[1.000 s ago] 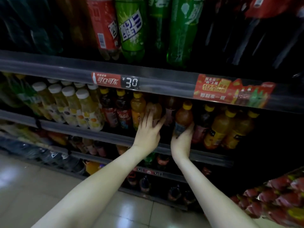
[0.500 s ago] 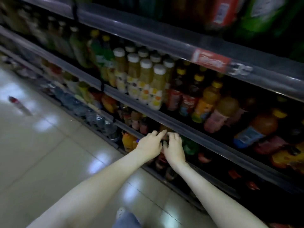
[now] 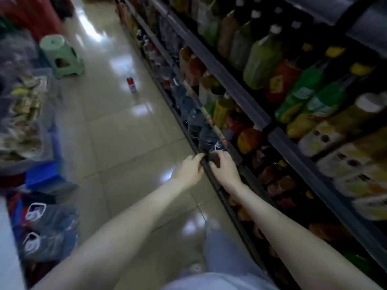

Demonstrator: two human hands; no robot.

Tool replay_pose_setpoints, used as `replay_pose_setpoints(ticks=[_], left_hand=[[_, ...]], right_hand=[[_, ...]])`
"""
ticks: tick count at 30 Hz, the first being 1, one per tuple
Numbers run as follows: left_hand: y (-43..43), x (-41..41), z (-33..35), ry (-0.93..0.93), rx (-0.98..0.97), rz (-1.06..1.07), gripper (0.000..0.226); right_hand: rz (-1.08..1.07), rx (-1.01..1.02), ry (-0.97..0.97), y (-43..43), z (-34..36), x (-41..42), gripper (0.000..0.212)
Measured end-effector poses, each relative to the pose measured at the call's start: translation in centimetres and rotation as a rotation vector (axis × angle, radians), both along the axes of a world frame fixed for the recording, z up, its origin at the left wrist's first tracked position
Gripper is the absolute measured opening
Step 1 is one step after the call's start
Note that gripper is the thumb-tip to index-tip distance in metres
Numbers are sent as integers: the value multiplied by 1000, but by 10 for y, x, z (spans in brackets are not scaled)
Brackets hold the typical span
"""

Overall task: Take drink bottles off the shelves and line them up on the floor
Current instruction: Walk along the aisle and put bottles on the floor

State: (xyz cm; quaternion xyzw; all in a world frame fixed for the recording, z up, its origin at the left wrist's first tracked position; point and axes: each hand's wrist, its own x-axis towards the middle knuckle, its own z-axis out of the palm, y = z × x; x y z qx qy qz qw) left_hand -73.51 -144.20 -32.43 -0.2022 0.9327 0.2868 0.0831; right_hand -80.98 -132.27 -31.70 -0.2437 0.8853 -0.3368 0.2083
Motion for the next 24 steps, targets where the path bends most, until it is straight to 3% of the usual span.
replay_pose_setpoints(ticks=[8,18,24], left_hand=[[-199,-79,-40,-83,8,283,50],[-480,-154,-49,-30,53,674,51],[-687,-210,-65,-36,28,715,50]], right_hand=[[226,71,-40,-205,-50,-111,40],[459,110,-58,-525,-44,-224,41],[463,92,-51,-738,-54,-288,46]])
